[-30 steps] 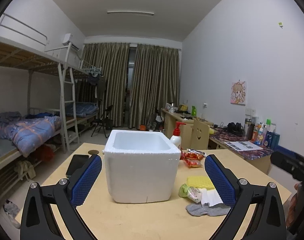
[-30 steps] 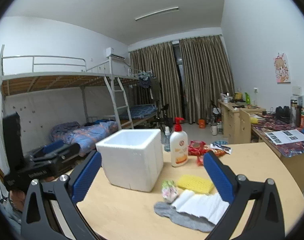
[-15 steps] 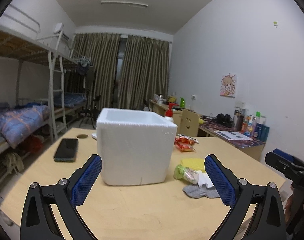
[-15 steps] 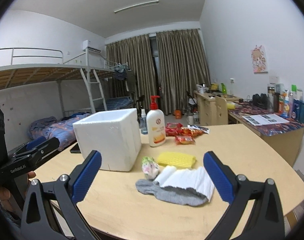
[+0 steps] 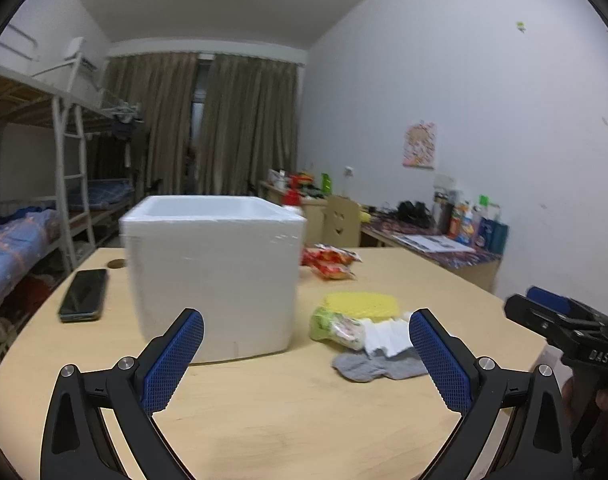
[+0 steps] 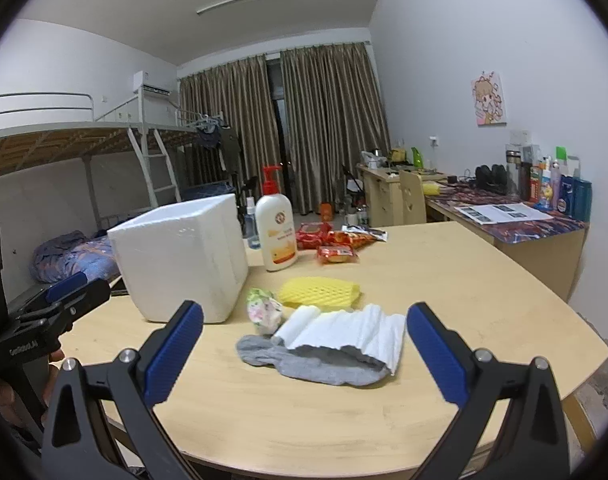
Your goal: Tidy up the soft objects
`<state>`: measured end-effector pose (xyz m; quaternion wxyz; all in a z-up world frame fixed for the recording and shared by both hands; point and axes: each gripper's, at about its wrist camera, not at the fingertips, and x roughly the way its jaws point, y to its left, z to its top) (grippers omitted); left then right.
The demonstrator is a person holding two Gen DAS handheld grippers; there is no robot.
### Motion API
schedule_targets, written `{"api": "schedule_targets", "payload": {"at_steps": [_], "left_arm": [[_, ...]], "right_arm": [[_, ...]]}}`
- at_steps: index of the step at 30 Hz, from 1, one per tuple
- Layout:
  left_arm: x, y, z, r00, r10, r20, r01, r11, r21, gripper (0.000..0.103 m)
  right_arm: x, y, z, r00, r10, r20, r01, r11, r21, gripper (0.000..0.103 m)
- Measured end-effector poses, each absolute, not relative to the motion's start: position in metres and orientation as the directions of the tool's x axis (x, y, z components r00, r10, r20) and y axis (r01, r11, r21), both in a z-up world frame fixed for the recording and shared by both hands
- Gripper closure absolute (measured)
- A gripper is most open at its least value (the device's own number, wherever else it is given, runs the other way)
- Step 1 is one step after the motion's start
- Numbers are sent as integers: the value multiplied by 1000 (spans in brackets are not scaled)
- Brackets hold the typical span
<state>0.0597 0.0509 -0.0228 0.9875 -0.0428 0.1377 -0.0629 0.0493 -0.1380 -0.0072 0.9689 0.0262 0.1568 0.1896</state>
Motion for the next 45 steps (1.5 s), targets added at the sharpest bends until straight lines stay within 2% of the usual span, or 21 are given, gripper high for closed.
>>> {"api": "schedule_targets", "payload": {"at_steps": [9, 17, 28, 35, 38, 45], "left_arm": [[93, 14, -30, 910, -239, -338, 236, 971, -50, 0], [132, -5, -37, 864, -293, -410, 293, 954, -65, 0], [190, -19, -57, 784, -299, -543, 268, 953, -138, 0], [217, -26, -61, 786, -207, -582, 170, 978, -118, 0], [230, -25, -65, 775, -147, -615, 108, 989, -100, 5], [250, -19, -78, 729, -88, -679, 32, 995, -96, 22]], "right_arm": [[71, -144, -18, 869, 345, -355, -327, 938, 112, 0], [95, -155, -29, 854, 307, -421, -283, 952, 120, 0], [123, -175, -42, 839, 288, -462, -249, 958, 145, 0], [135, -184, -46, 828, 301, -472, -251, 953, 168, 0], [140, -184, -48, 821, 312, -478, -261, 950, 173, 0], [149, -181, -49, 803, 342, -487, -297, 940, 171, 0]]}}
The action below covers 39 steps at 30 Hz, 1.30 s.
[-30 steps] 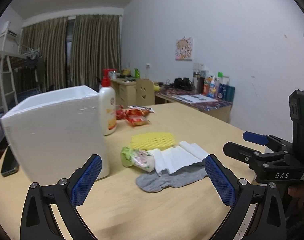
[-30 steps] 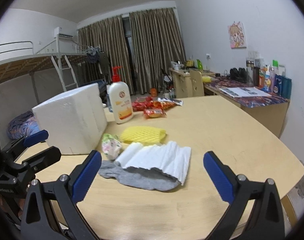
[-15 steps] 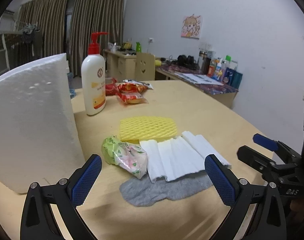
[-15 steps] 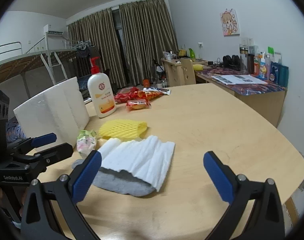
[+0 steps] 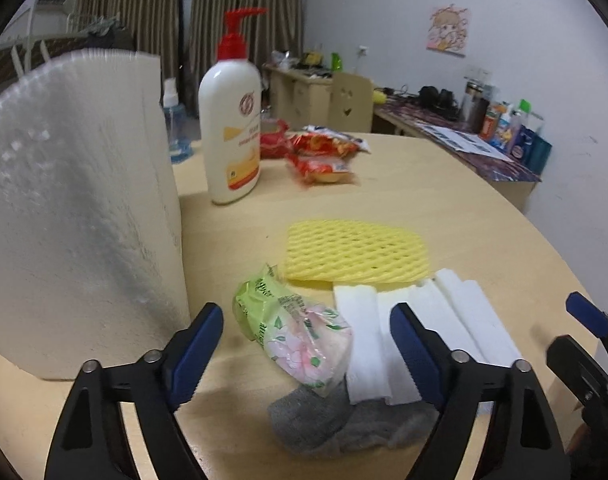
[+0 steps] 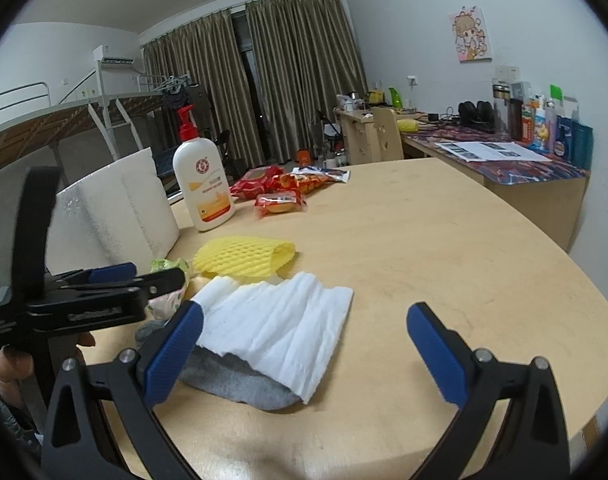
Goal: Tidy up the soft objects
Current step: 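Grasp the green-and-pink wipes packet with the left gripper, then grasp the white paper towel with the right gripper while the left holds the packet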
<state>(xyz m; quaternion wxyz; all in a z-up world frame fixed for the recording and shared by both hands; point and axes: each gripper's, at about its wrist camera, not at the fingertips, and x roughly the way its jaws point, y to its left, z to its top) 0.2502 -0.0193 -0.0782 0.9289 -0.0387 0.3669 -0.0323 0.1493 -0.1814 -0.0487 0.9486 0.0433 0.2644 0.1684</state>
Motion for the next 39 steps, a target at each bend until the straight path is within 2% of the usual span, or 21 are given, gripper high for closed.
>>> {"api": "schedule_targets", "payload": {"at_steps": [1, 5, 9, 11, 17, 19, 30, 39], "left_arm": [[252, -18, -80, 722, -85, -687, 23, 995, -98, 29], [260, -18, -87, 696, -64, -715, 5, 996, -84, 38], [263, -14, -94, 677, -59, -734, -7, 996, -86, 53], [264, -11, -96, 672, -51, -739, -16, 996, -84, 55], [265, -8, -94, 691, -50, -721, -17, 996, -86, 71], [263, -7, -91, 705, -53, -707, -14, 996, -89, 83], [244, -6, -70, 793, -48, -607, 1, 997, -78, 83], [236, -4, -66, 804, -86, -589, 28, 994, -107, 83]], "right_arm": [[150, -182, -49, 801, 347, -488, -300, 938, 173, 0], [155, -180, -50, 791, 359, -496, -315, 933, 174, 0], [161, -178, -53, 779, 363, -512, -324, 931, 167, 0], [164, -176, -54, 772, 368, -518, -330, 929, 167, 0], [170, -169, -55, 760, 376, -530, -349, 924, 155, 0], [172, -167, -56, 756, 377, -535, -351, 924, 154, 0], [184, -149, -62, 711, 364, -602, -352, 925, 143, 0], [194, -143, -66, 692, 320, -647, -300, 943, 145, 0]]}}
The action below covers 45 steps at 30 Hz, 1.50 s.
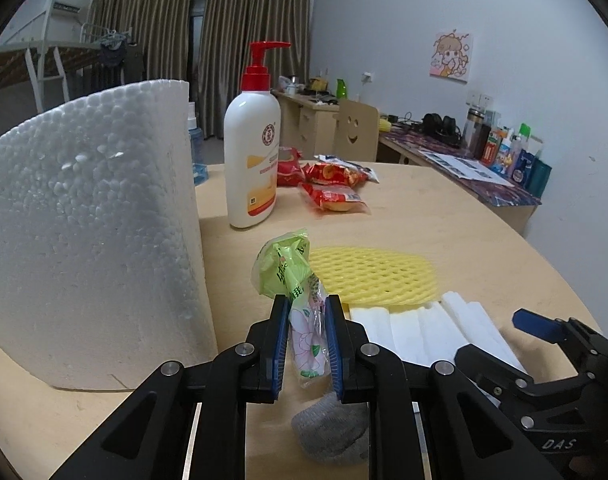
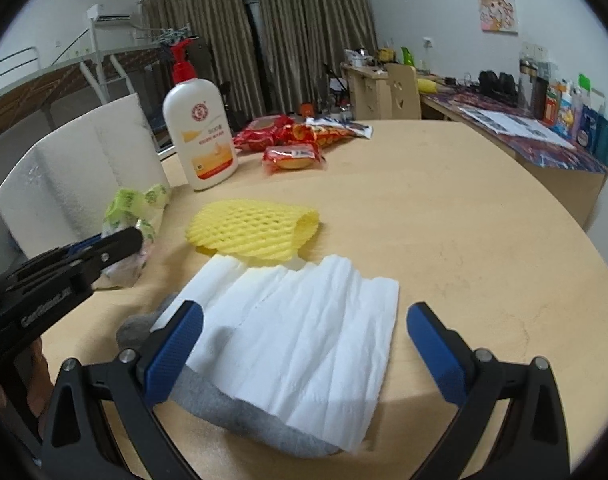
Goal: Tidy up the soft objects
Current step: 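Grasp the white paper towel with the right gripper while the left holds the packet, then carry the packet in the left tool over the foam box while the right carries the towel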
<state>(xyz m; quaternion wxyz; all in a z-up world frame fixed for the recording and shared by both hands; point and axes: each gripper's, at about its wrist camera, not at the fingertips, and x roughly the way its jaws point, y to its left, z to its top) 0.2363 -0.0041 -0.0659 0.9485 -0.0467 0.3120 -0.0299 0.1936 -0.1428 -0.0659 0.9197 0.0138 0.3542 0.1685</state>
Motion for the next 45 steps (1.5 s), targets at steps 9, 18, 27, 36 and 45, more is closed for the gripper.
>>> {"api": "schedule_targets", "payload": {"at_steps": [9, 18, 27, 36, 45], "left_arm": [[229, 1, -63, 812, -115, -572, 44, 990, -137, 83], [221, 1, -60, 823, -134, -552, 63, 987, -146, 83], [212, 8, -53, 831, -159, -533, 82, 983, -166, 83], [179, 16, -32, 875, -146, -462, 89, 986, -143, 83], [145, 26, -4, 912, -110, -395, 69, 991, -116, 83]], "right_arm": [[195, -139, -74, 642, 315, -699, -291, 944, 158, 51], [189, -141, -70, 656, 325, -681, -304, 940, 155, 96], [179, -154, -33, 720, 360, -593, -306, 932, 195, 96], [156, -158, 13, 800, 385, -461, -336, 923, 189, 96], [137, -154, 35, 836, 387, -390, -354, 922, 157, 96]]}}
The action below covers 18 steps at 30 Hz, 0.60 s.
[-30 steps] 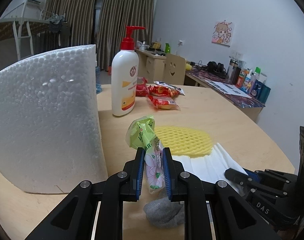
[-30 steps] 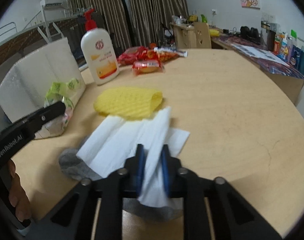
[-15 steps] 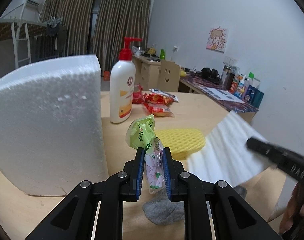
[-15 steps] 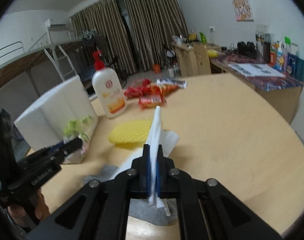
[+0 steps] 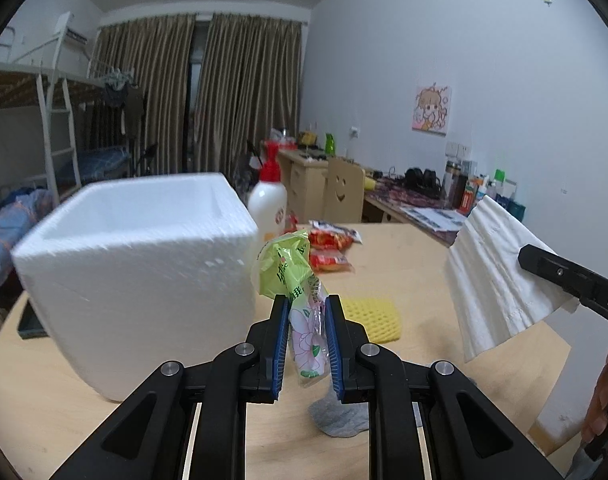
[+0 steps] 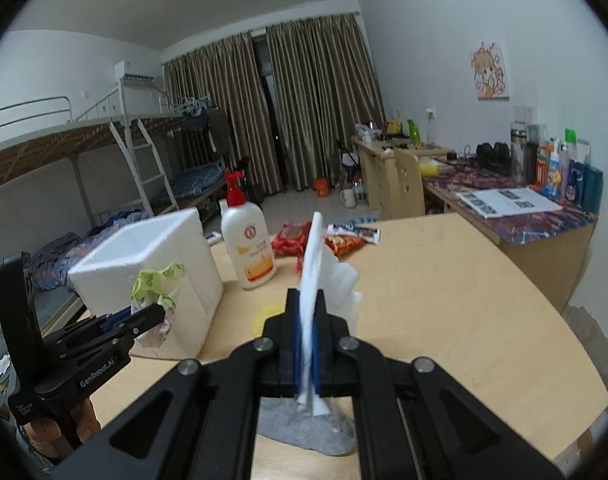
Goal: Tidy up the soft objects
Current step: 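Carry the packet in the left tool over the foam box while the right carries the towel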
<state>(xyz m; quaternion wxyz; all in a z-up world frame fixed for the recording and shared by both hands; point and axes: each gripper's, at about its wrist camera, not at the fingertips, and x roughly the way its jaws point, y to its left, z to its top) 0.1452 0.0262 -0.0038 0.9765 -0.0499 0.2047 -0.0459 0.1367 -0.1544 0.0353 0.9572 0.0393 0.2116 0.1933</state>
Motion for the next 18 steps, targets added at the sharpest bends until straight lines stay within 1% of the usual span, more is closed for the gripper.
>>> {"api": "schedule_targets", "payload": {"at_steps": [6, 18], "left_arm": [[114, 35, 15, 937, -82, -339, 56, 995, -86, 83], [46, 45, 37, 964, -37, -265, 27, 999, -43, 83]], "right_arm": [[117, -149, 50, 846, 412, -339, -388, 911, 139, 96], [70, -141, 61, 843, 474, -255, -461, 880, 112, 96]]}}
